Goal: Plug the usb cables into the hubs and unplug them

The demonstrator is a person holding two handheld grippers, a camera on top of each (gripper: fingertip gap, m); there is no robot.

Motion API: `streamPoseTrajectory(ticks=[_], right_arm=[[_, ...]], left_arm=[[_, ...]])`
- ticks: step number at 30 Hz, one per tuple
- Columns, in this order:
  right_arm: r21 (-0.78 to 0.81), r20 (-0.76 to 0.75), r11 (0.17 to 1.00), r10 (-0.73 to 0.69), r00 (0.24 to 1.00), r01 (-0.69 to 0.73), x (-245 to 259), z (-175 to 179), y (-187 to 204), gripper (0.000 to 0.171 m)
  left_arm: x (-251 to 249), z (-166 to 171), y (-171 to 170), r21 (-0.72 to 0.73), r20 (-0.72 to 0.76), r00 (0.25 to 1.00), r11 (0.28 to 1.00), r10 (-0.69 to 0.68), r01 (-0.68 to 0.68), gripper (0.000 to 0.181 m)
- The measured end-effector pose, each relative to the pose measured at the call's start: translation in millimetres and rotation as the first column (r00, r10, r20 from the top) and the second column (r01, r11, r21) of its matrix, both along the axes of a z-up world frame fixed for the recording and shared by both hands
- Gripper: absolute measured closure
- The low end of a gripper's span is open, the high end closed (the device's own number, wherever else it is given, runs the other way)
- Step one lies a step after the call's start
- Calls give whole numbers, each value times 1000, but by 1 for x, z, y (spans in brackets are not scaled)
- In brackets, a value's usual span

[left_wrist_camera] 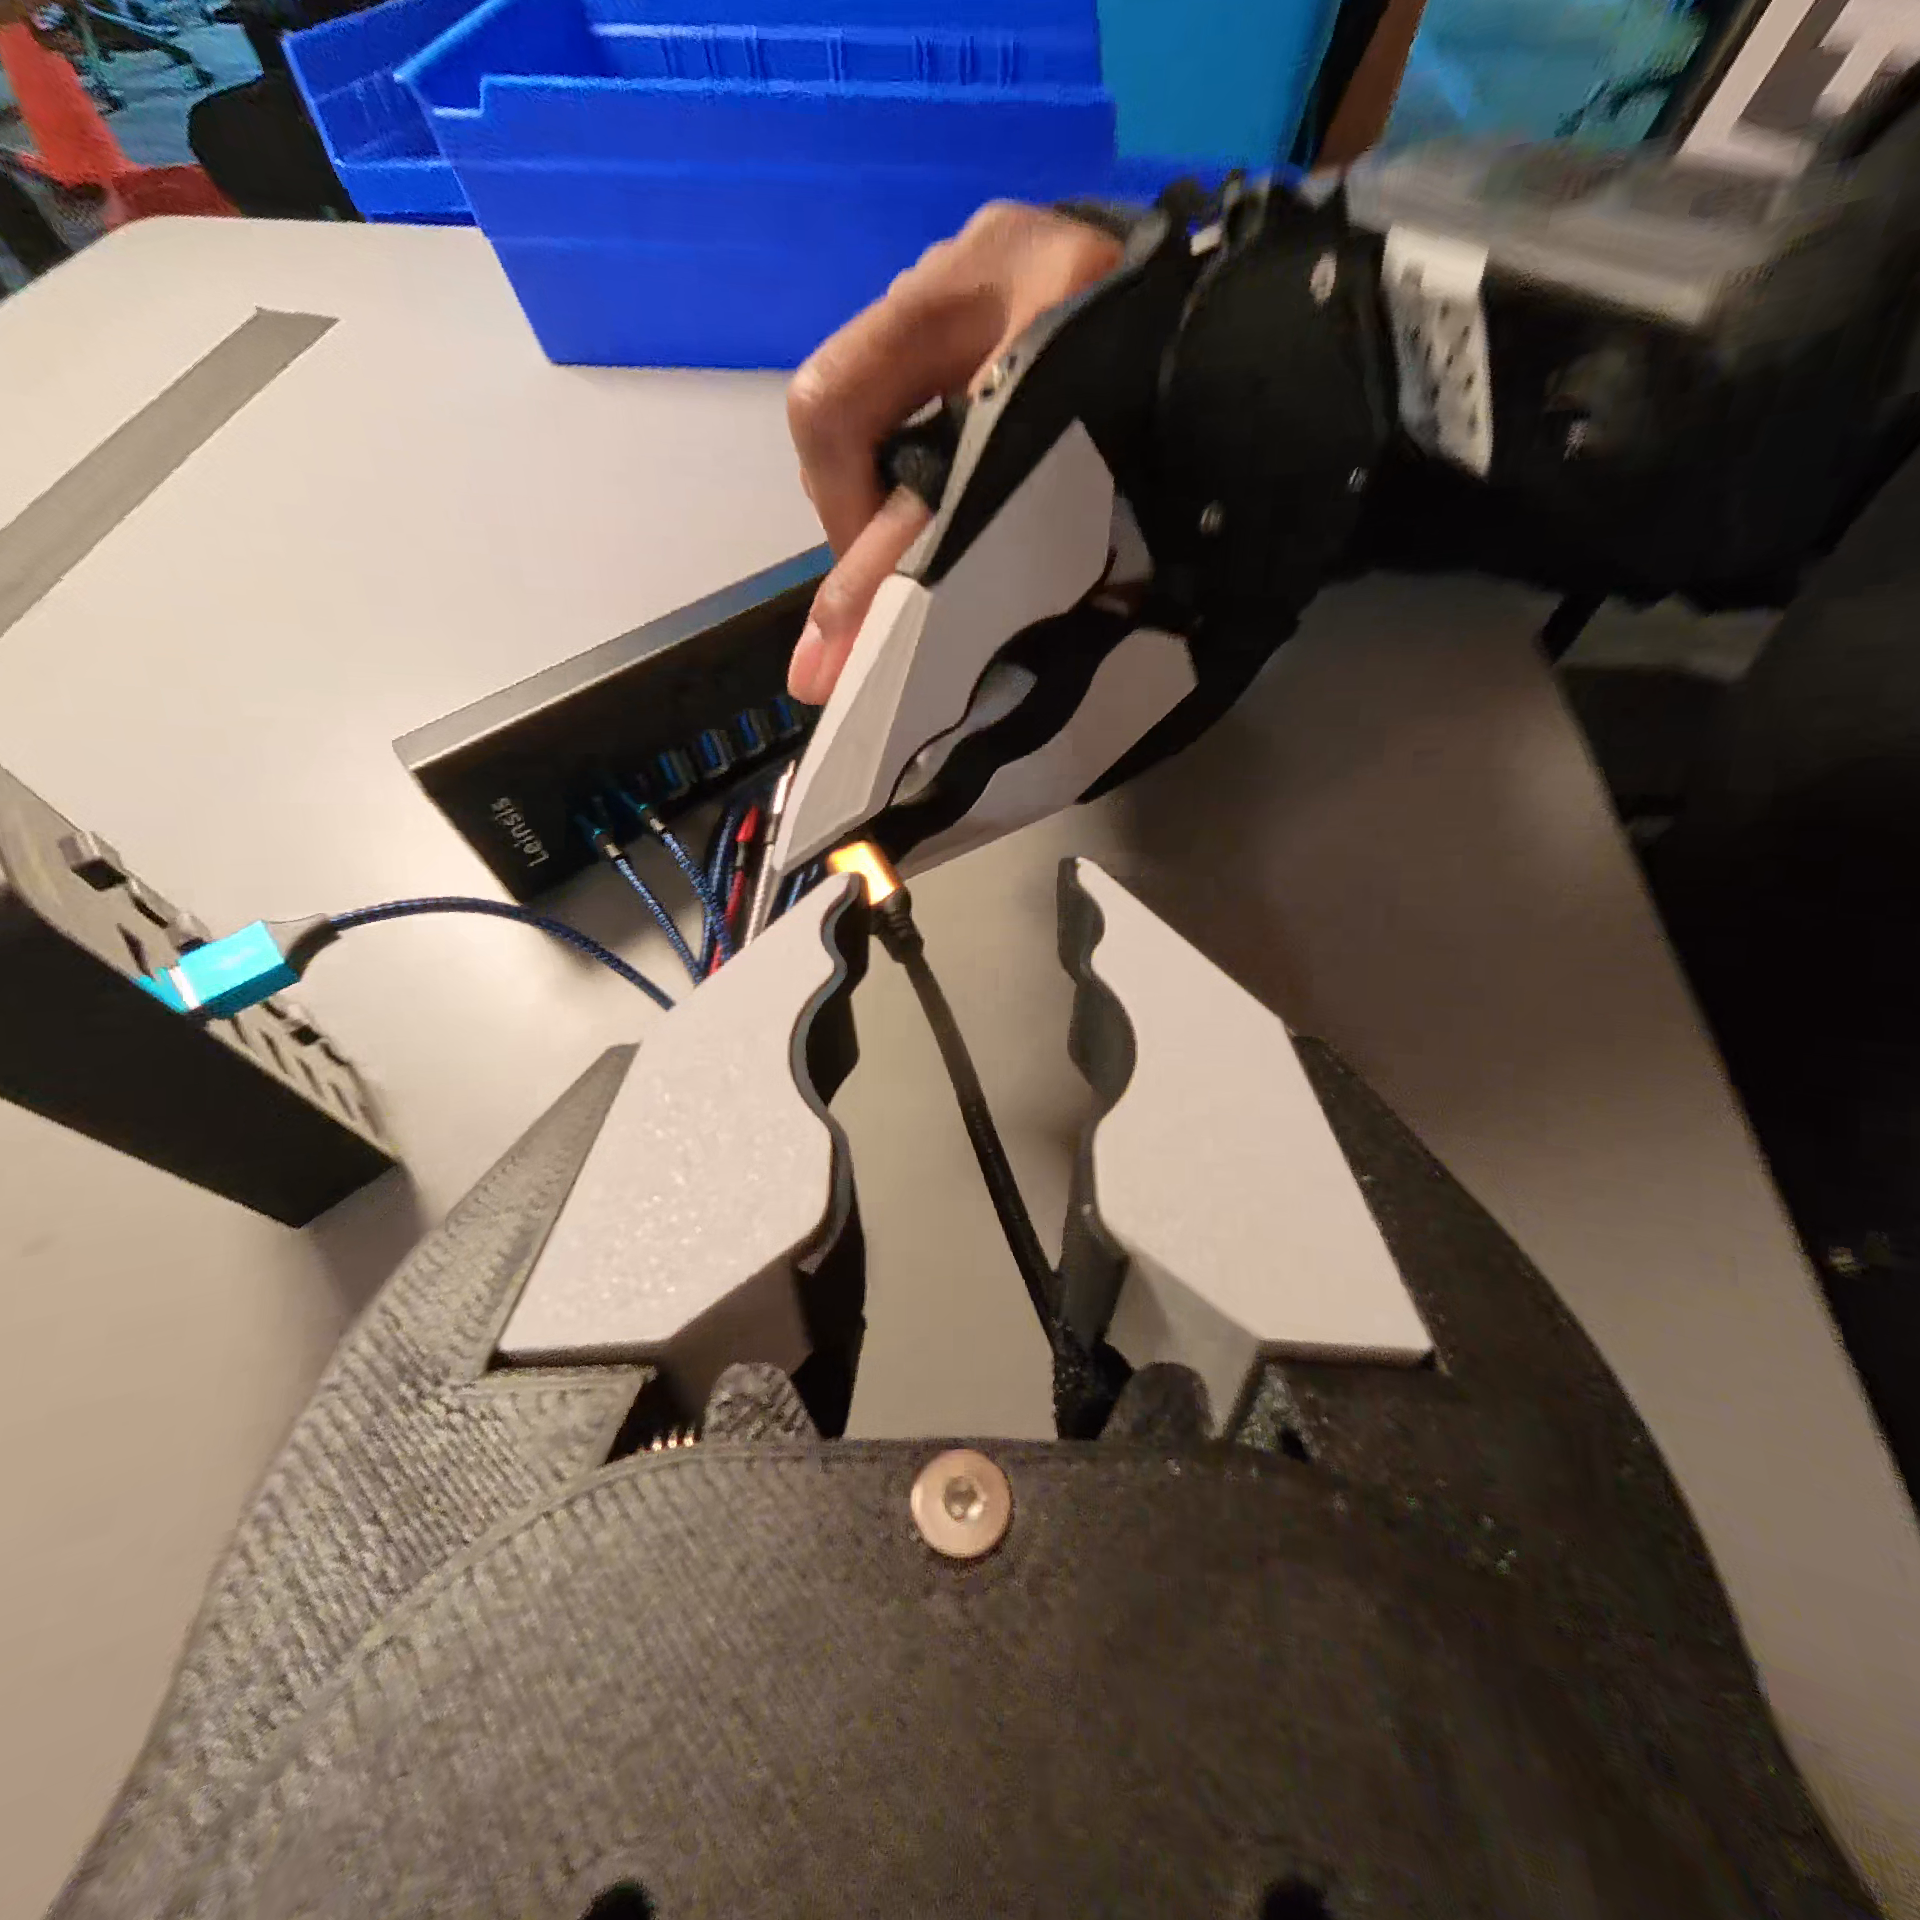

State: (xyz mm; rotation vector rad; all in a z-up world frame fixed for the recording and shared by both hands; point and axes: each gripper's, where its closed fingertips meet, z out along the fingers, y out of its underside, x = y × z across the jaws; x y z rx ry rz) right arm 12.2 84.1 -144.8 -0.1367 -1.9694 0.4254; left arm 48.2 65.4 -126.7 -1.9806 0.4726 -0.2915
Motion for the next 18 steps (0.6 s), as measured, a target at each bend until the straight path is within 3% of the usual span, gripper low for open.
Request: streamPoseTrajectory(ticks=[1, 9, 18], right_arm=[[-14, 21, 1000, -4, 1000, 5, 0, -1, 0, 168], [-150, 159, 988, -20, 987, 44, 3, -6, -1, 168], [-231, 225, 973, 59, 972, -5, 14, -6, -11, 168]], left_arm=[[0, -3, 1, 3, -45, 999, 1000, 2, -2, 142], [-8, -11, 5, 65, -257, 966, 998, 26, -9, 151], [-10, -25, 9, 110, -470, 883, 993, 7, 50, 166]])
